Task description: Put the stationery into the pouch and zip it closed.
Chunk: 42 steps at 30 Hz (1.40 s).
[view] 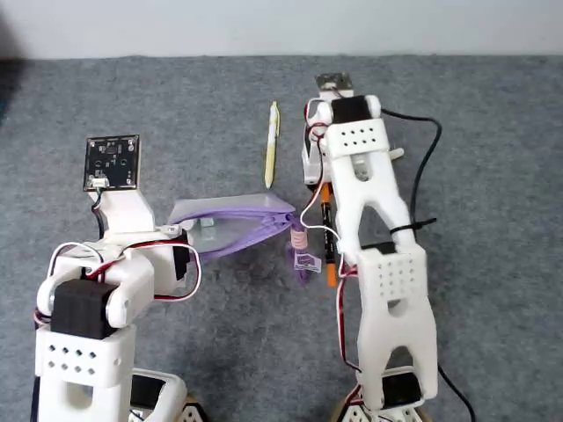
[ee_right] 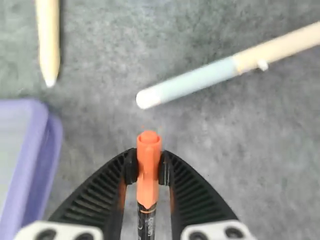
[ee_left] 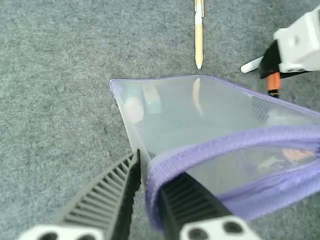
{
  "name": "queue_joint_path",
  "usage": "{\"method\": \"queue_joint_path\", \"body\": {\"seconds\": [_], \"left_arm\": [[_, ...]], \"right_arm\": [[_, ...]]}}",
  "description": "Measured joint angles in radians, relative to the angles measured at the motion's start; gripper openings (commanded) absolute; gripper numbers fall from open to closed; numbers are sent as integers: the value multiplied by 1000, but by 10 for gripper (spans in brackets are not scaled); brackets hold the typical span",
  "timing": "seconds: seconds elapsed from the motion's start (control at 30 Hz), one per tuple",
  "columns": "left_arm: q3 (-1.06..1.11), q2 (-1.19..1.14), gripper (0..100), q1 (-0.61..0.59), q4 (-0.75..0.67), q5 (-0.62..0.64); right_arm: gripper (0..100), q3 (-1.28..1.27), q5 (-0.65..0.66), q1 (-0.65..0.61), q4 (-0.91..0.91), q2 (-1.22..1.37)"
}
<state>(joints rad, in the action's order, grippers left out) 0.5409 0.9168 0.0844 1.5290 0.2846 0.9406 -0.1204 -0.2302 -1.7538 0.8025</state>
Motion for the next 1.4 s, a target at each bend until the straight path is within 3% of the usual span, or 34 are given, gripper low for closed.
{"method": "queue_joint_path", "body": {"seconds": [0.37, 0.67, 1.07, 1.27, 1.4], "left_arm": [[0, 0, 14, 0, 0, 0], [0, 0, 14, 0, -32, 0], [0, 0, 14, 0, -32, 0], [0, 0, 14, 0, -32, 0], [0, 0, 14, 0, -32, 0]], "right_arm": [[7, -635, 3, -77, 0, -740], [7, -914, 3, -216, 43, -1247], [7, -1246, -40, -451, 462, -1766], [7, -1284, -40, -480, 727, -1815], [8, -1326, 32, -480, 907, -1824]]}}
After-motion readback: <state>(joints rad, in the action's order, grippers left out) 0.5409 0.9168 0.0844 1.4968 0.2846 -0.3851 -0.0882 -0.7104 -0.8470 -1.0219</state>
